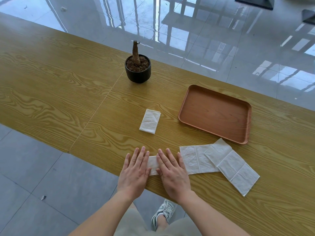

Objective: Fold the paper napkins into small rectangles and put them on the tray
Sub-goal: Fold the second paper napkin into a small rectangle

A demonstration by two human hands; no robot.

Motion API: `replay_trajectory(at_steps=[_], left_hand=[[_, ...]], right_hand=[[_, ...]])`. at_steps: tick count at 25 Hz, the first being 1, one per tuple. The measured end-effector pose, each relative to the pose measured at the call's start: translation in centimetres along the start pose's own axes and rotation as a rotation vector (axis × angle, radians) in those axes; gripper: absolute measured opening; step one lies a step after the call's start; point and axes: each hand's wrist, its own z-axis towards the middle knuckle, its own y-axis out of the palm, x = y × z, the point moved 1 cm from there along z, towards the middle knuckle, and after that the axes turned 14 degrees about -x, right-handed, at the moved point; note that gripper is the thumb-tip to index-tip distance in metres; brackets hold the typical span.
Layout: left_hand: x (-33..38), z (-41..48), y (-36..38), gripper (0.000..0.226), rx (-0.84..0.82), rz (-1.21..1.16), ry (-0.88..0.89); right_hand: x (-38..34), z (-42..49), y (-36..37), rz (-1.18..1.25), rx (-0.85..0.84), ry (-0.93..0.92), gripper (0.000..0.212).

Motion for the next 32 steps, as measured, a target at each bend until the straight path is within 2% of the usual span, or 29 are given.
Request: replay_trajectory(at_steps=[8, 13, 16, 19, 23, 27, 29, 32], left_hand=[[0.0, 0.1, -0.8, 0.058, -0.011, -0.02, -0.021], [0.2, 0.1, -1.6, 0.058, -0.008, -0.016, -0.042], [0.3, -0.2, -1.8, 0.058, 0.022, -0.017, -0.052], [0.5, 0.3, -2.6, 0.055, 0.03, -0.126, -0.127], [0.5, 1.7, -4.4, 0.035, -0.089, -0.252, -0.239], [0.8, 2.7, -5.3, 0.019, -0.095, -0.411, -0.23], [0.8, 3.1, -5.5, 0.02, -0.091, -0.547, -0.233], [0.5, 2.9, -5.5, 0.017, -0.094, -0.584, -0.229]], right_hand=[[1.2, -0.9, -0.3, 0.034, -0.015, 0.062, 0.054], [0.8, -1.4, -0.4, -0.083, -0.059, -0.125, 0.057], [2.0, -2.6, 0.1, -0.11, -0.055, -0.108, 0.058], [2.5, -3.4, 0.3, -0.095, -0.041, -0.076, 0.057], [2.0, -3.3, 0.2, -0.056, -0.022, -0.075, 0.053], [2.1, -3.2, 0.0, -0.039, -0.02, -0.072, 0.05], [2.3, -3.2, -0.2, -0.046, -0.026, -0.081, 0.05], [2.6, -3.0, -0.6, -0.04, -0.009, -0.095, 0.049]])
